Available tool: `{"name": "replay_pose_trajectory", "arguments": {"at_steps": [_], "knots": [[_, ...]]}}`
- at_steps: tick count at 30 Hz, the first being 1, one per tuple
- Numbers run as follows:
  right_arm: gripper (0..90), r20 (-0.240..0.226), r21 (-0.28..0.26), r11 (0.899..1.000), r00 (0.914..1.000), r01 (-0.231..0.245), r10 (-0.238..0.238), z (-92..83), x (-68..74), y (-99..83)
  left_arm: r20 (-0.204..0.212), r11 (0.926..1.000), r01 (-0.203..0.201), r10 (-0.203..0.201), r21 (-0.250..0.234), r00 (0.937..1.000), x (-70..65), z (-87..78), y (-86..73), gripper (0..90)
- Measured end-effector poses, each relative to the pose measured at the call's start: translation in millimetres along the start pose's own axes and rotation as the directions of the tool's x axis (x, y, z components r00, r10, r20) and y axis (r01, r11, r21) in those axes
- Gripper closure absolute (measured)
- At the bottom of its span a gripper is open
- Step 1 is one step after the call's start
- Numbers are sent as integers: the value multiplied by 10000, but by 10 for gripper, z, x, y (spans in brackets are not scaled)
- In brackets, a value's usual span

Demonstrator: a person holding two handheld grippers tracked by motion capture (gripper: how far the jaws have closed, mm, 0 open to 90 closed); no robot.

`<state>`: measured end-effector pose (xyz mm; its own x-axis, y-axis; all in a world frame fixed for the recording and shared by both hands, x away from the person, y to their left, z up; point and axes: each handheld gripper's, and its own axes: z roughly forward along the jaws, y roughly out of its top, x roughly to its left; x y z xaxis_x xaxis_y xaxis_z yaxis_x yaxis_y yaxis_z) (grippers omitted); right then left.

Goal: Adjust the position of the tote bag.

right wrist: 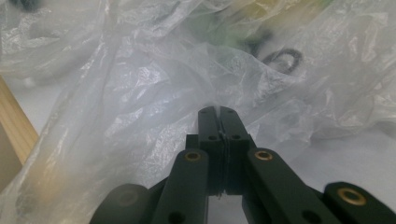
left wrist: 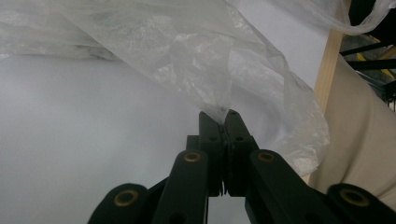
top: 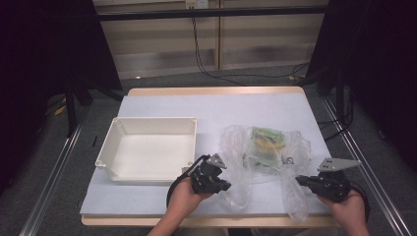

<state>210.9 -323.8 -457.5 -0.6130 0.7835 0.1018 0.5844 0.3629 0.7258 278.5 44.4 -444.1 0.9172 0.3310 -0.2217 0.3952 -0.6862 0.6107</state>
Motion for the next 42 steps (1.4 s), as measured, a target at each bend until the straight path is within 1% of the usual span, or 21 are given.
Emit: {"name": "replay_pose_trajectory", "arguments": {"at_steps": [2, 7, 8, 9, 11, 12, 13, 16, 18, 19, 22, 24, 25, 28, 29, 30, 32, 33, 36, 38, 42], "knots": [[894, -70, -50, 10000, 10000, -27, 27, -10, 10, 9, 32, 10000, -42, 42, 39, 10000, 3, -19, 6, 888], [895, -133, -79, 10000, 9999, 16, -17, -13, 19, 50, -95, 10000, -46, 45, -84, 9999, 28, -76, 5, 892], [895, -140, -88, 10000, 9999, 8, -9, -15, 21, 61, -117, 10000, 17, -18, -80, 9999, 33, -89, 5, 892], [895, -138, -70, 10000, 9999, 62, -63, -19, 19, 70, -117, 9997, 110, -112, -241, 9999, 39, -94, 2, 893], [895, -146, -127, 9999, 9999, -29, 27, -38, 17, 85, -183, 9998, 72, -75, -160, 9998, 48, -122, 14, 893], [895, -179, -177, 9998, 9998, 2, -5, -50, 13, 93, -166, 9997, 111, -115, -220, 9998, 47, -130, 18, 893], [895, -166, -213, 9998, 9999, -7, 3, -70, 9, 101, -85, 9986, 190, -195, -490, 9998, 44, -120, 12, 894], [895, -178, -461, 9989, 9998, -106, 98, -131, 3, 134, -137, 9992, 124, -129, -369, 9998, 58, -163, 27, 894], [895, -166, -566, 9984, 9999, -58, 49, -158, 5, 159, -101, 9976, 222, -229, -654, 9997, 64, -174, 31, 894], [895, -137, -556, 9985, 9999, -4, -4, -163, 3, 169, -178, 9986, 163, -172, -502, 9997, 69, -200, 42, 894], [895, -151, -522, 9986, 9999, -45, 37, -168, -14, 195, -185, 9977, 173, -186, -652, 9997, 82, -227, 54, 894], [896, -196, -503, 9987, 9998, -59, 49, -178, -24, 210, -275, 9978, 169, -187, -637, 9994, 95, -250, 60, 895], [895, -158, -508, 9987, 9999, -26, 18, -186, -26, 216, -250, 9963, 317, -338, -802, 9991, 96, -254, 61, 895], [895, -100, -489, 9988, 9999, -47, 43, -216, -51, 224, -294, 9948, 338, -367, -962, 9989, 129, -287, 63, 895], [895, -52, -515, 9987, 10000, -47, 45, -223, -60, 223, -347, 9954, 318, -351, -908, 9988, 132, -304, 70, 895], [895, -64, -531, 9986, 10000, -77, 73, -235, -68, 221, -323, 9930, 460, -498, -1092, 9982, 126, -304, 69, 896], [895, -40, -604, 9980, 9999, -167, 165, -257, -83, 213, -316, 9922, 374, -415, -1192, 9986, 134, -323, 73, 895], [895, -66, -611, 9979, 9998, -204, 200, -267, -87, 209, -294, 9900, 444, -487, -1341, 9984, 132, -327, 75, 895], [895, -43, -616, 9979, 9998, -205, 202, -289, -80, 210, -373, 9892, 510, -566, -1371, 9977, 136, -367, 81, 895], [895, -22, -608, 9980, 9999, -148, 147, -297, -79, 213, -332, 9864, 584, -642, -1539, 9974, 145, -370, 76, 895], [896, -59, -547, 9984, 9999, -165, 162, -301, -78, 208, -349, 9866, 555, -616, -1537, 9975, 147, -389, 74, 895]]}}
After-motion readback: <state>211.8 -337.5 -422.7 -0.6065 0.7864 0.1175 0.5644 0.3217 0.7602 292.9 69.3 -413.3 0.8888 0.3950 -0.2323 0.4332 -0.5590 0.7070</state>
